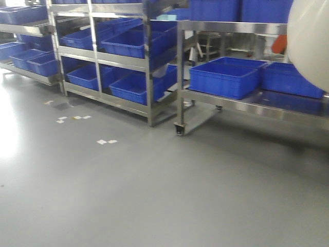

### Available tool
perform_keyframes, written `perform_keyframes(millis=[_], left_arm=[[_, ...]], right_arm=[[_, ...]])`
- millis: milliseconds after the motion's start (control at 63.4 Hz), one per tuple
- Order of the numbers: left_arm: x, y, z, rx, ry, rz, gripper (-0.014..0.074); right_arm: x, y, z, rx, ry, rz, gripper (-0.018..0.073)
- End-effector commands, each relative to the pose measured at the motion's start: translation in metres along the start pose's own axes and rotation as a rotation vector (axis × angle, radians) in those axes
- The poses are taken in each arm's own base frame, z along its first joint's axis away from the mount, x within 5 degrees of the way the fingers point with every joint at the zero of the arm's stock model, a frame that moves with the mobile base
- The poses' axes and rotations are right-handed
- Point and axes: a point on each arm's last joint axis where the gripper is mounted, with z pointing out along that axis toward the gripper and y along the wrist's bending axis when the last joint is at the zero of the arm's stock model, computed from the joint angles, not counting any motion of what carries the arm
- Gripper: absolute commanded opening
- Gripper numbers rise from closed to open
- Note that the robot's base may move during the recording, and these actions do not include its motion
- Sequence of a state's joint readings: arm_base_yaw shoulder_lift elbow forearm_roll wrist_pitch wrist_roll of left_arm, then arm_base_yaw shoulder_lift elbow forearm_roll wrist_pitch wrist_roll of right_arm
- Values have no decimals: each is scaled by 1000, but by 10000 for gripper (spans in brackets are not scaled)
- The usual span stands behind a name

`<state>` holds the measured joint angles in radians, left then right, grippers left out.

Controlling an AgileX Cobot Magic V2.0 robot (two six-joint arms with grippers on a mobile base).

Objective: Move white bin to right shelf second layer
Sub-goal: 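Drive down the aisle carrying the bin in the right gripper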

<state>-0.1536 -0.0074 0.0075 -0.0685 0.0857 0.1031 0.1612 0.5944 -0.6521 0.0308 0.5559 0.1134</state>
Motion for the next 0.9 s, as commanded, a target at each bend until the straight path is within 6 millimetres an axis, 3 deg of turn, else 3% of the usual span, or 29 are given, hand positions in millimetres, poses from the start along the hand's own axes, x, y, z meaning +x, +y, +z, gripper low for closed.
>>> perform_keyframes(millis=[0,883], left_arm=[[4,0,0,-2,-63,-9,85],[4,0,0,-2,-63,-9,85]], right_arm=[[-18,2,-6,-11,-126,5,57],[-18,2,-6,-11,-127,5,57]])
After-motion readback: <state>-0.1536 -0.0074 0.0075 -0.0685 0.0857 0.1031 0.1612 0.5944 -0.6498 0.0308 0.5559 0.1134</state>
